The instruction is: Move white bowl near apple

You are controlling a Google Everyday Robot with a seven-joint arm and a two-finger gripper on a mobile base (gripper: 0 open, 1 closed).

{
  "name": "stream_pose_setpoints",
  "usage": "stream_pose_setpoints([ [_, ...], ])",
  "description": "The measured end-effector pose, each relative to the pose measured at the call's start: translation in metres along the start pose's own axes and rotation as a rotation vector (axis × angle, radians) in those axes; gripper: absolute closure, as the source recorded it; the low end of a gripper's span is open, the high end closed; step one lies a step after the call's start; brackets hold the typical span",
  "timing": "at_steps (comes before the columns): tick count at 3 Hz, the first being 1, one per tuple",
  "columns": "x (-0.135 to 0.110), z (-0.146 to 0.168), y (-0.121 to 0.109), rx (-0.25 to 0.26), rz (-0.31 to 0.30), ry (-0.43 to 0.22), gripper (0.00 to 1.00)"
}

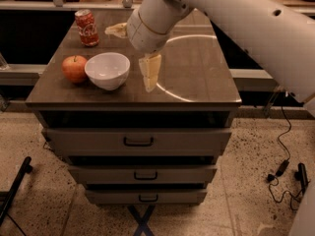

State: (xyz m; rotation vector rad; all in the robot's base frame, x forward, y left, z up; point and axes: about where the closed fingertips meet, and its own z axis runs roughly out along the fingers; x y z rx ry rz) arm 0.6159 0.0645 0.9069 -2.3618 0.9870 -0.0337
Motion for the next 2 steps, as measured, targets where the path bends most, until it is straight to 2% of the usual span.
stream_pose_setpoints([
  [1, 0.0059, -0.0411, -0.001, 0.002, 0.096, 0.038, 0.0],
  [2, 0.0058, -0.0406, -0.001, 0.002, 0.096, 0.038, 0.0],
])
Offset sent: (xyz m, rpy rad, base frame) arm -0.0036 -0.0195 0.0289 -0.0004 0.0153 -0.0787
